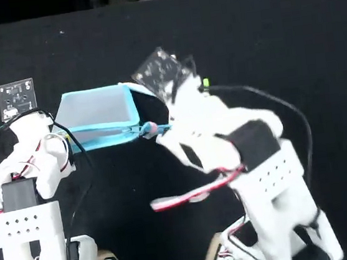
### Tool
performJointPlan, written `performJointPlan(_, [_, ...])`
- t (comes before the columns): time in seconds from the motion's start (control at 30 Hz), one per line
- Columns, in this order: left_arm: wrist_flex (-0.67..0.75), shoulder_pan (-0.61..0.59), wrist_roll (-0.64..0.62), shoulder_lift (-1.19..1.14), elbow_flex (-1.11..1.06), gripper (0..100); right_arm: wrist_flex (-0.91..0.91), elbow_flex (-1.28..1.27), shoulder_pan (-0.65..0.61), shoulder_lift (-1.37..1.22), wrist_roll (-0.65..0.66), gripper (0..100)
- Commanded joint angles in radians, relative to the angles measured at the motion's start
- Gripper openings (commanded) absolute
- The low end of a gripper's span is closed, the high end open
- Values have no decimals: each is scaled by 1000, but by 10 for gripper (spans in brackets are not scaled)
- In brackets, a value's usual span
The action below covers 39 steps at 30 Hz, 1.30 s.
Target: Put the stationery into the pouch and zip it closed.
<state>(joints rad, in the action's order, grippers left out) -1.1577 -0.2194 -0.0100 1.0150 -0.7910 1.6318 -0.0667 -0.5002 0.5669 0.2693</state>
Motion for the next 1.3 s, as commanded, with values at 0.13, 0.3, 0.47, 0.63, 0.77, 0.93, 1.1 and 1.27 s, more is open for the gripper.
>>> performJointPlan(0.13, [9,-110,-11,11,18,30,-23,38,222,-315,-52,148])
performJointPlan(0.3, [9,-107,-9,11,10,30,-222,-119,325,-463,57,148])
performJointPlan(0.47, [9,-105,-9,11,10,30,-439,-162,423,-556,-25,148])
performJointPlan(0.63, [9,-105,-9,11,10,30,-588,-56,431,-720,-104,148])
performJointPlan(0.77, [9,-105,-11,11,10,30,-546,147,430,-892,-104,127])
performJointPlan(0.93, [9,-105,-11,11,10,30,-377,501,448,-1124,-110,100])
performJointPlan(1.1, [9,-105,-11,11,8,30,-155,938,474,-1371,-183,100])
performJointPlan(1.27, [9,-105,-11,11,8,30,11,1365,474,-1623,-195,116])
